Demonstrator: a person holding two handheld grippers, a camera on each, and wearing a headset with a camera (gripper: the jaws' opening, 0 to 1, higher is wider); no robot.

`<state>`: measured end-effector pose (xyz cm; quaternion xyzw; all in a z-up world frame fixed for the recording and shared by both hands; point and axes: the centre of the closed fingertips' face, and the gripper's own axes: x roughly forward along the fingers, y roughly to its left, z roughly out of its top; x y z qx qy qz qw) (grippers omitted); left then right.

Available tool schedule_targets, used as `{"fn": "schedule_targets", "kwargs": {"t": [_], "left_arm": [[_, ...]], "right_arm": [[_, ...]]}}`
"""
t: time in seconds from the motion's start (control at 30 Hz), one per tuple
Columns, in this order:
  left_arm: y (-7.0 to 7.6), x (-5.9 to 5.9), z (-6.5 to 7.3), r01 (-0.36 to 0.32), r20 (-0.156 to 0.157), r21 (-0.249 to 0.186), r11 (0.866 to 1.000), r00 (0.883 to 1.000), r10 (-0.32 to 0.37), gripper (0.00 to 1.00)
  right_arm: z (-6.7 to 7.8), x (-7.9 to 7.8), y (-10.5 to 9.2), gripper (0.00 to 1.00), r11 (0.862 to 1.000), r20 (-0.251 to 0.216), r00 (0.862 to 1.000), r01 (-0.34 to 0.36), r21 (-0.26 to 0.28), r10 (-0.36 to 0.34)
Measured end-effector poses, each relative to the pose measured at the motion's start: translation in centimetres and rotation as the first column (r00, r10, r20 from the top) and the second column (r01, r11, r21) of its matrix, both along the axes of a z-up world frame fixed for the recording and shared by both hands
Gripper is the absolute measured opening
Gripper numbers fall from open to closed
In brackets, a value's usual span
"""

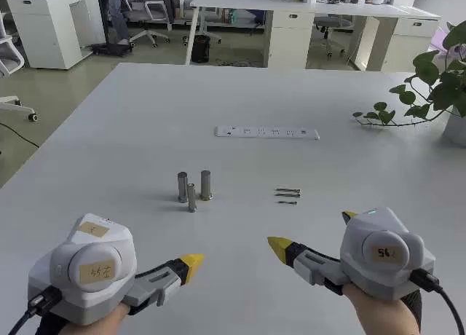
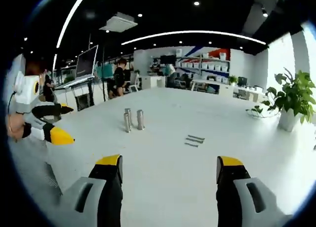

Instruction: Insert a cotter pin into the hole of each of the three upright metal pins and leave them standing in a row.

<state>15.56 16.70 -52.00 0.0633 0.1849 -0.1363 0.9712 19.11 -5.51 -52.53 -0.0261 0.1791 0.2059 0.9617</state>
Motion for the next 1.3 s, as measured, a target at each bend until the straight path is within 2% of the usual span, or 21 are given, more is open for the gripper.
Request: {"fn": "schedule_targets", "kwargs": {"t": [0.13, 0.43, 0.57, 0.67, 1.03, 1.17, 1.3], "left_arm": [[-0.05, 0.00, -0.02, 0.000, -0.001, 0.000, 1.000, 1.000, 0.000, 0.94], [0.29, 0.02, 0.03, -0.014, -0.002, 0.007, 1.000, 1.000, 0.014, 0.94], [0.24, 0.00, 0.00, -0.010, -0.001, 0.010, 1.000, 1.000, 0.010, 0.94], [0.24, 0.03, 0.05, -0.007, 0.002, 0.022, 1.000, 1.000, 0.006, 0.92], [0.06, 0.05, -0.08, 0.001, -0.004, 0.024, 1.000, 1.000, -0.001, 0.94], [0.34, -0.03, -0.30, -0.004, -0.013, 0.034, 0.999, 1.000, 0.005, 0.93], [0.33, -0.01, -0.14, -0.005, -0.008, 0.029, 1.000, 1.000, 0.005, 0.93]], "right_arm": [[0.01, 0.14, -0.15, 0.81, 1.000, 0.003, 1.000, 0.011, -0.002, -0.011], [-0.12, 0.13, -0.18, 0.82, 1.000, -0.007, 1.000, 0.016, 0.003, -0.016], [-0.65, -0.15, 0.07, 0.72, 1.000, -0.036, 0.999, 0.000, -0.007, -0.001], [-0.30, -0.10, 0.00, 0.73, 1.000, -0.023, 1.000, 0.009, 0.002, -0.008], [0.10, 0.11, -0.12, 0.78, 1.000, 0.010, 1.000, 0.007, -0.016, -0.007], [-0.23, 0.13, -0.17, 0.79, 0.998, 0.011, 1.000, 0.008, -0.056, -0.007], [0.07, 0.23, -0.32, 0.82, 0.999, 0.026, 1.000, 0.017, -0.046, -0.015]]}}
